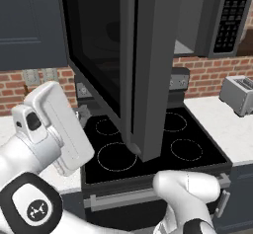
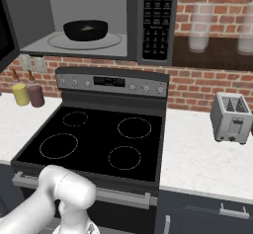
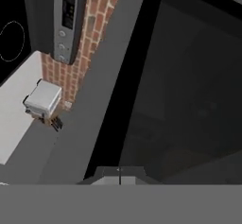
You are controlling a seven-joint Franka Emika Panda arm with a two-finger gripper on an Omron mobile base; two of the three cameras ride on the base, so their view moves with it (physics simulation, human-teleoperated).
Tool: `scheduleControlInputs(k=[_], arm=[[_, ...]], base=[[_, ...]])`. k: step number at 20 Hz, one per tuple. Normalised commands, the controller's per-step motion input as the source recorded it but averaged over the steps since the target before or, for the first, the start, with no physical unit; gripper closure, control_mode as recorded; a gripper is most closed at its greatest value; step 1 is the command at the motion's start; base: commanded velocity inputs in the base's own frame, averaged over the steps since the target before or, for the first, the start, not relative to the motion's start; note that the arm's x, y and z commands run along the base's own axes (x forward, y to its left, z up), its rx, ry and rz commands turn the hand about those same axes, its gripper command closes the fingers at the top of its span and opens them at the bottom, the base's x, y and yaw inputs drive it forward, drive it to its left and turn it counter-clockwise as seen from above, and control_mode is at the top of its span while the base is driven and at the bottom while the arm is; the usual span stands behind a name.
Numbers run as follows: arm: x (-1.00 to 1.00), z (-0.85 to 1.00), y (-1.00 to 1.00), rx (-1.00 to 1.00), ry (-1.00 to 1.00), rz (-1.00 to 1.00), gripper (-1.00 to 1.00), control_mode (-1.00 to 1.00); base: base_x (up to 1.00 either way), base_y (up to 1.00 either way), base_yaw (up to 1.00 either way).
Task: Open the microwave, place the bowl with waffle inside the microwave, then close the microwave door and turn it on.
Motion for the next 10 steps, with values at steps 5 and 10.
scheduleControlInputs(k=[5,10], arm=[[0.84,0.17,-0.72,0.00,0.00,-0.03,1.00,-1.00],[0.42,0.23,-0.98,0.00,0.00,0.00,1.00,-1.00]], base=[[0.00,0.00,0.00],[0.00,0.00,0.00]])
